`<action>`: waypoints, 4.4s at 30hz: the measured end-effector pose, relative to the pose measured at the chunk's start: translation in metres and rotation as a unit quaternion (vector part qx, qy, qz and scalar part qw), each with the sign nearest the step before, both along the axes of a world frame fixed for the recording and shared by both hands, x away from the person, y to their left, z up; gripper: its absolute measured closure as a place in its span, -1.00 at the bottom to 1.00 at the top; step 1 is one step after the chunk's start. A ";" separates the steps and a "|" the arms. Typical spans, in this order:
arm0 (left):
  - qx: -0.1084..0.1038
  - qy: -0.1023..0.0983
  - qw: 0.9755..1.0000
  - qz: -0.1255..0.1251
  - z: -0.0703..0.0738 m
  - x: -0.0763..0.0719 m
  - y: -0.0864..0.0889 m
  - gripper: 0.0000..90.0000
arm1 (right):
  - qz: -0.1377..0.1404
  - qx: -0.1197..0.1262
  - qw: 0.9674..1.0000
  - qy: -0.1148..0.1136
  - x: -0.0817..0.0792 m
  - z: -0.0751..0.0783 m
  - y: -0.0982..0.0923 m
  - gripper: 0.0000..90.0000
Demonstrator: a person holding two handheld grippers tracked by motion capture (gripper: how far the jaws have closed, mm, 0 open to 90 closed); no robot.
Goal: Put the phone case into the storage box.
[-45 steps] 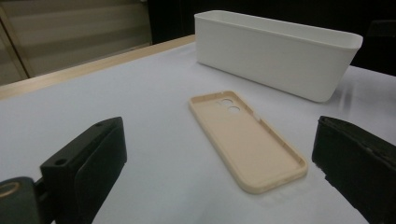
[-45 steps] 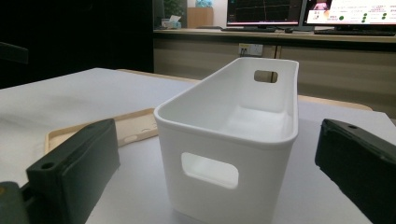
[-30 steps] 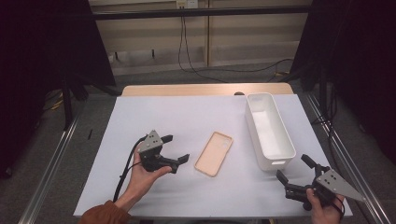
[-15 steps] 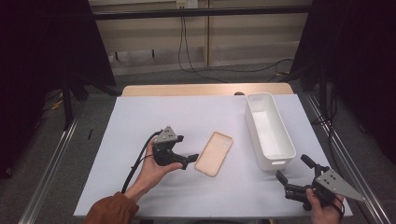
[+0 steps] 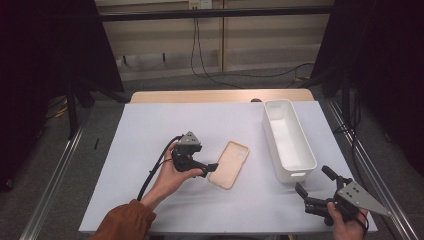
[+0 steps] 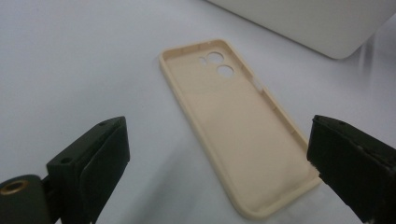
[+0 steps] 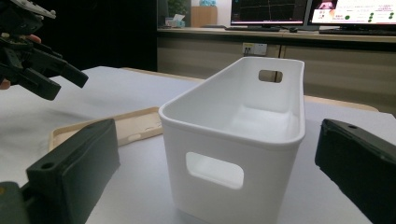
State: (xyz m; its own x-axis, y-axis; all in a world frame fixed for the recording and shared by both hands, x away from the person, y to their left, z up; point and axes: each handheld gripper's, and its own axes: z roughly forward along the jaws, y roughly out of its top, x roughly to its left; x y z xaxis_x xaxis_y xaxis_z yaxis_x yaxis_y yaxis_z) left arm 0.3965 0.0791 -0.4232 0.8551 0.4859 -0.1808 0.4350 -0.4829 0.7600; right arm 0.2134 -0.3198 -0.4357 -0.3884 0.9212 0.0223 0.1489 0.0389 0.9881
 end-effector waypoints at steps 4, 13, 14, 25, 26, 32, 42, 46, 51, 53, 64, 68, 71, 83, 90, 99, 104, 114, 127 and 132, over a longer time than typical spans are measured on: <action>0.029 0.013 0.999 -0.009 -0.001 0.002 -0.005 -0.80 | 0.001 0.000 1.000 0.000 0.000 0.000 0.000 -1.00; 0.067 0.065 0.995 -0.024 -0.002 0.010 -0.013 -0.64 | 0.003 0.000 1.000 -0.001 0.000 0.000 0.000 -1.00; 0.076 0.067 0.995 -0.024 -0.002 0.011 -0.014 -0.63 | 0.003 0.000 1.000 -0.001 0.000 0.000 0.000 -1.00; 0.128 0.101 0.986 -0.033 -0.006 0.013 -0.024 -0.51 | 0.008 -0.003 1.000 0.000 0.000 0.000 0.001 -1.00; 0.141 0.106 0.984 -0.036 -0.007 0.013 -0.026 -0.51 | 0.009 -0.003 1.000 0.000 0.000 0.000 0.001 -1.00; 0.158 0.112 0.981 -0.034 -0.013 0.015 -0.030 -0.31 | 0.009 -0.004 1.000 0.000 0.000 0.000 0.002 -1.00; 0.170 0.086 0.981 -0.021 -0.013 0.013 -0.029 0.05 | 0.010 -0.005 1.000 0.000 0.000 0.000 0.002 -1.00; 0.180 0.069 0.981 -0.018 -0.013 0.009 -0.032 0.13 | 0.012 -0.008 1.000 -0.001 0.001 0.000 0.002 -1.00; 0.174 0.068 0.982 -0.017 -0.013 0.007 -0.036 0.25 | 0.011 -0.008 1.000 -0.001 0.000 0.000 0.002 -1.00; 0.173 0.071 0.982 -0.019 -0.013 0.007 -0.037 0.28 | 0.011 -0.007 1.000 -0.001 0.000 0.000 0.002 -1.00; 0.158 0.086 0.983 -0.019 -0.014 0.007 -0.039 0.57 | 0.013 -0.008 1.000 0.001 0.001 -0.001 0.002 -1.00; 0.155 0.093 0.983 -0.015 -0.014 0.008 -0.038 0.57 | 0.013 -0.008 1.000 0.001 0.001 -0.001 0.002 -1.00; 0.153 0.099 0.983 -0.007 -0.014 0.008 -0.038 0.59 | 0.013 -0.008 1.000 0.001 0.001 -0.001 0.002 -1.00; 0.135 0.124 0.983 0.006 -0.016 0.014 -0.034 0.73 | 0.013 -0.006 1.000 0.003 0.000 -0.001 0.003 -1.00; 0.134 0.129 0.983 0.011 -0.016 0.014 -0.034 0.77 | 0.012 -0.006 1.000 0.003 0.000 -0.001 0.003 -1.00; 0.129 0.134 0.982 0.018 -0.016 0.013 -0.034 0.86 | 0.014 -0.007 1.000 0.004 0.001 -0.001 0.003 -1.00; 0.133 0.131 0.982 0.019 -0.015 0.013 -0.035 0.90 | 0.014 -0.006 1.000 0.004 0.001 -0.001 0.003 -1.00; 0.133 0.114 0.984 0.021 -0.015 0.009 -0.035 0.94 | 0.014 -0.007 1.000 0.003 0.000 -0.001 0.002 -1.00; 0.124 0.108 0.986 0.022 -0.016 0.007 -0.034 0.94 | 0.012 -0.006 1.000 0.003 0.000 -0.001 0.002 -1.00; 0.121 0.104 0.987 0.019 -0.016 0.006 -0.033 0.95 | 0.012 -0.006 1.000 0.002 0.000 -0.001 0.002 -1.00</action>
